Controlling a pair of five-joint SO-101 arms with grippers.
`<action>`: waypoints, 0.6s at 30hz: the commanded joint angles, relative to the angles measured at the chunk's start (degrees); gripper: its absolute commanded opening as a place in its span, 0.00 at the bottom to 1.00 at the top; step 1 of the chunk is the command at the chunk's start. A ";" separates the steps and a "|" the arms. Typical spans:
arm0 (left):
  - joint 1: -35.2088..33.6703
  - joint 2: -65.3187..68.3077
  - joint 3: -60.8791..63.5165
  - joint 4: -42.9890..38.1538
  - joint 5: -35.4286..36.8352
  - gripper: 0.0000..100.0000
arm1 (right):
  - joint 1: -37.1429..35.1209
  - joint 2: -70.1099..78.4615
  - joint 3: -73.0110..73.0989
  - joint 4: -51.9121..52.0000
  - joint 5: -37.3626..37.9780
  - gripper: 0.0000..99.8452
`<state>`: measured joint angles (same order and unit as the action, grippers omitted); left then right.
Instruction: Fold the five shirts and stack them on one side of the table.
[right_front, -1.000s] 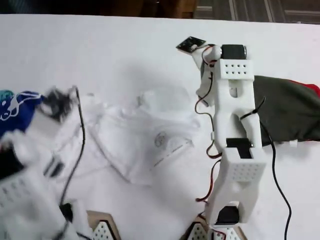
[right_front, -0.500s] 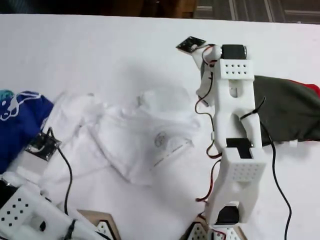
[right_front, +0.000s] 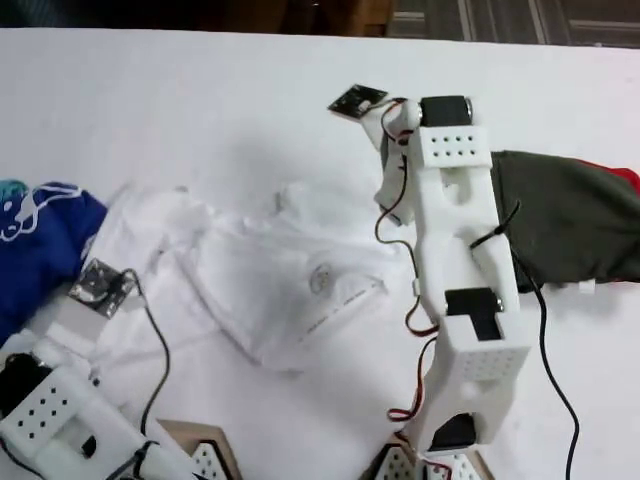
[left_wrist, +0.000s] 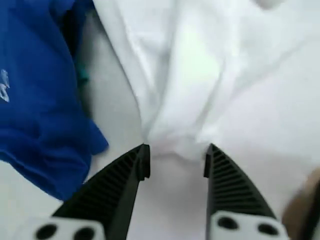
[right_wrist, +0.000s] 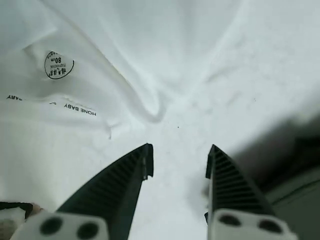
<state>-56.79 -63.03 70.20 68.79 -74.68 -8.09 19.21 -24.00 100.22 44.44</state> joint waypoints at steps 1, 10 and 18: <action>3.78 0.35 2.24 -4.48 1.23 0.18 | -0.04 -4.97 0.35 1.36 -0.62 0.18; 6.07 0.35 6.20 -5.36 0.35 0.18 | -0.04 -6.81 0.35 1.36 -0.62 0.18; 6.07 0.44 9.89 -3.60 -0.35 0.17 | -0.04 -6.73 0.35 1.36 -0.62 0.18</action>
<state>-51.16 -62.95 78.46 65.36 -74.07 -8.00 15.78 -23.56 100.22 44.44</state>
